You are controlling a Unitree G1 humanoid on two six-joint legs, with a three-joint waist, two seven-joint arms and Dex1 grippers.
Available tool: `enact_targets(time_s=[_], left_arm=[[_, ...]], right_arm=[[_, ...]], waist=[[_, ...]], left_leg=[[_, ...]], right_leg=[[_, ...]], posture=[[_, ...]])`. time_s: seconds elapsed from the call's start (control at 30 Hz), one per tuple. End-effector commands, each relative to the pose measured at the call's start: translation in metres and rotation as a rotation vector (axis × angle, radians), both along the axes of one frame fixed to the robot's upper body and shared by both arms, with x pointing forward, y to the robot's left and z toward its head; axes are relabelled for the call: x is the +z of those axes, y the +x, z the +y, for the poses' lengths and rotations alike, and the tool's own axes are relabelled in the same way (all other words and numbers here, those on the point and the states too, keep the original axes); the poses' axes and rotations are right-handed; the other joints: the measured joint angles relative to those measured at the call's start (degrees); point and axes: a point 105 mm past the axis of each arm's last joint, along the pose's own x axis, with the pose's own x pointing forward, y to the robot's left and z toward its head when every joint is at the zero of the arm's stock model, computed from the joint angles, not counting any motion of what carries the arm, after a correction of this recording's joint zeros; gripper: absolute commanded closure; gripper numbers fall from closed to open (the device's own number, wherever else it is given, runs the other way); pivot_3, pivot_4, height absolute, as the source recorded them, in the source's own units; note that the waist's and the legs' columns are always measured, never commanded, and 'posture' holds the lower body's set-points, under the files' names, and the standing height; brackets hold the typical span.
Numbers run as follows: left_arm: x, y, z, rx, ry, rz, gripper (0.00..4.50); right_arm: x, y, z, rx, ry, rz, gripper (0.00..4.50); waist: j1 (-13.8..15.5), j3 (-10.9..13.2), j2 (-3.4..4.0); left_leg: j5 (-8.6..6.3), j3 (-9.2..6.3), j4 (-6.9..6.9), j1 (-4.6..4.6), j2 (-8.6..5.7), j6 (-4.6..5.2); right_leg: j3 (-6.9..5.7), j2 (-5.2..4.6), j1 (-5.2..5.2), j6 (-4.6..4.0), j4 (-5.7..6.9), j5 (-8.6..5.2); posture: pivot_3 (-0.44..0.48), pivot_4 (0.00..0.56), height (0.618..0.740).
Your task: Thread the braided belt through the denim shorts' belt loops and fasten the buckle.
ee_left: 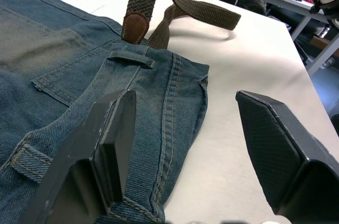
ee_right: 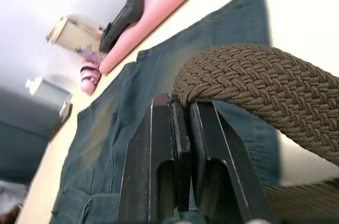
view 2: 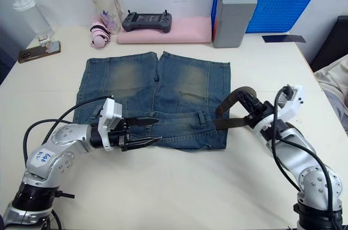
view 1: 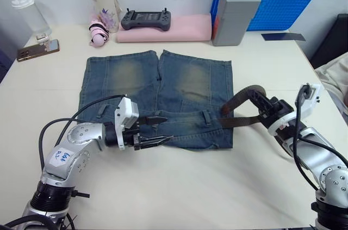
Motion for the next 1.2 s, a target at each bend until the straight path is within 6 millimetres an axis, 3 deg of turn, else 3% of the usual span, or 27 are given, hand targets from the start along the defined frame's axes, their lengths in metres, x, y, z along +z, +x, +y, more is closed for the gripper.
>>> enact_targets(time_s=[0.03,0.2,0.43,0.53,0.6,0.77,0.97,1.2], left_arm=[[0.007,-0.003,-0.001,-0.009,-0.004,-0.036,1.21],[0.008,-0.002,0.000,-0.004,-0.002,-0.036,1.21],[0.008,-0.001,0.000,-0.005,-0.003,-0.034,1.21],[0.008,-0.001,0.000,-0.008,-0.003,-0.032,1.21],[0.008,-0.001,0.000,-0.008,-0.002,-0.032,1.21],[0.008,-0.002,-0.001,-0.007,0.000,-0.031,1.21],[0.009,-0.002,0.001,0.000,0.004,-0.032,1.21],[0.010,-0.003,0.001,0.002,-0.001,-0.030,1.21]], right_arm=[[0.000,-0.005,0.006,0.005,-0.044,-0.002,4.50],[-0.001,-0.005,-0.003,-0.032,-0.027,-0.001,4.50],[0.041,-0.008,-0.013,-0.028,0.158,-0.115,4.50],[0.049,-0.011,-0.005,0.031,0.258,-0.098,4.50],[0.045,-0.012,0.001,0.059,0.268,-0.063,4.50],[0.013,-0.010,0.015,0.071,0.198,0.058,4.50],[-0.016,-0.006,0.011,0.030,0.118,0.141,4.50],[-0.008,-0.001,-0.001,-0.028,0.112,0.071,4.50]], waist=[[0.1,0.0,0.00],[0.5,0.0,0.00],[0.4,0.0,0.00],[0.4,0.0,0.00],[0.4,0.0,0.00],[0.4,0.0,0.00],[0.4,0.0,0.00],[0.4,0.0,0.00]], left_leg=[[0.00,0.00,0.00,-0.01,0.00,0.00],[0.00,0.01,0.02,-0.02,-0.01,0.00],[0.00,0.02,0.02,-0.01,-0.01,0.00],[0.00,0.01,0.02,-0.02,0.00,0.00],[0.00,0.01,0.02,-0.02,0.00,0.00],[0.00,0.02,0.02,-0.03,0.00,0.01],[0.00,0.02,0.02,-0.03,0.00,0.01],[0.00,0.02,0.02,-0.02,0.00,0.01]], right_leg=[[0.00,0.00,0.00,0.00,0.00,0.00],[0.00,0.00,0.00,0.00,-0.02,0.00],[0.01,0.00,-0.02,0.00,0.00,0.00],[0.01,0.00,-0.02,0.00,0.00,0.00],[0.00,0.00,-0.02,0.00,0.00,0.00],[0.01,0.00,-0.02,0.00,0.00,0.00],[0.02,0.00,-0.02,0.00,0.00,0.00],[0.02,0.01,-0.03,0.00,0.01,0.00]], posture=[[0.000,0.150,0.712],[0.000,0.150,0.712],[0.000,0.150,0.712],[0.000,0.150,0.712],[0.000,0.150,0.712],[0.000,0.150,0.712],[0.000,0.150,0.712],[0.000,0.150,0.712]])
